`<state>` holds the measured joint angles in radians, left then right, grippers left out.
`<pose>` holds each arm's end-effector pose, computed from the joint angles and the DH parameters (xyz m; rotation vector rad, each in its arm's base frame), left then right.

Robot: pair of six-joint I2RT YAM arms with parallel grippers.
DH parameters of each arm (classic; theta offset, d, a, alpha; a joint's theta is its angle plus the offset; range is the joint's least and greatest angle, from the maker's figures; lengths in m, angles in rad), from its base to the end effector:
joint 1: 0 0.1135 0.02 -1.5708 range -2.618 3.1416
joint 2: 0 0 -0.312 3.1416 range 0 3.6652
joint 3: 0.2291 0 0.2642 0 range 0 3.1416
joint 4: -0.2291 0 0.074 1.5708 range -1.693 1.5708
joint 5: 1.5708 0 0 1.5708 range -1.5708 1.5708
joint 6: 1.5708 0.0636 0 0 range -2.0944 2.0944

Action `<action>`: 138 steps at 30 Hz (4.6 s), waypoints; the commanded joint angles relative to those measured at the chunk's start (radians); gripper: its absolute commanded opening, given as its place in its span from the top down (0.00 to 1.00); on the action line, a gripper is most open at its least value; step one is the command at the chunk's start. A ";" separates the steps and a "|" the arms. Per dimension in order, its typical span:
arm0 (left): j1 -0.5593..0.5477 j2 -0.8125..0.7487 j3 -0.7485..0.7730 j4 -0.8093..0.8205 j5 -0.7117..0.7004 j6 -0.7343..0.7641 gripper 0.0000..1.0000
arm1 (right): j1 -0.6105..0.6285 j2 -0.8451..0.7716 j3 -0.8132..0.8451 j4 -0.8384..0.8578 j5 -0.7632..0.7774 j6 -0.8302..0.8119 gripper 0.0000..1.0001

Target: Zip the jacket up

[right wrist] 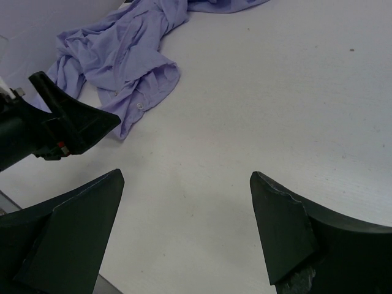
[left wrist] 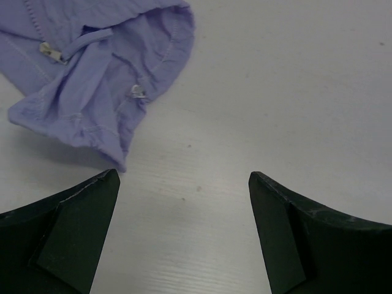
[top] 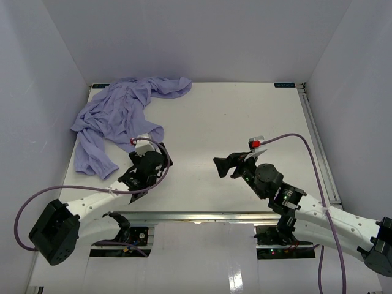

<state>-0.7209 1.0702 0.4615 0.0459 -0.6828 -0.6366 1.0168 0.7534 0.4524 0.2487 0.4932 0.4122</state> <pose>0.1917 -0.1150 0.2235 -0.3016 1.9773 -0.1368 0.1234 0.1422 0.3012 -0.1126 1.6589 0.6981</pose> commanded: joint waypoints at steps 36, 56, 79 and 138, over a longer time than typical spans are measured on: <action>-0.044 0.260 0.049 0.315 0.825 0.132 1.00 | 0.006 -0.040 -0.038 0.038 0.106 0.027 0.10; -0.029 -0.080 -0.080 0.231 0.399 0.117 0.17 | 0.003 0.186 0.172 0.053 -0.042 -0.071 0.08; 0.166 0.092 -0.086 0.275 0.496 0.053 0.16 | -0.028 0.892 0.090 0.599 -0.179 0.113 0.38; 0.201 0.061 -0.142 0.437 0.764 0.063 0.63 | 0.112 0.548 0.022 0.409 -0.104 -0.148 0.25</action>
<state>-0.5251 1.1031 0.2526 0.6321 0.2267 -0.5266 1.1414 1.3316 0.4369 0.6673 0.3903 0.2893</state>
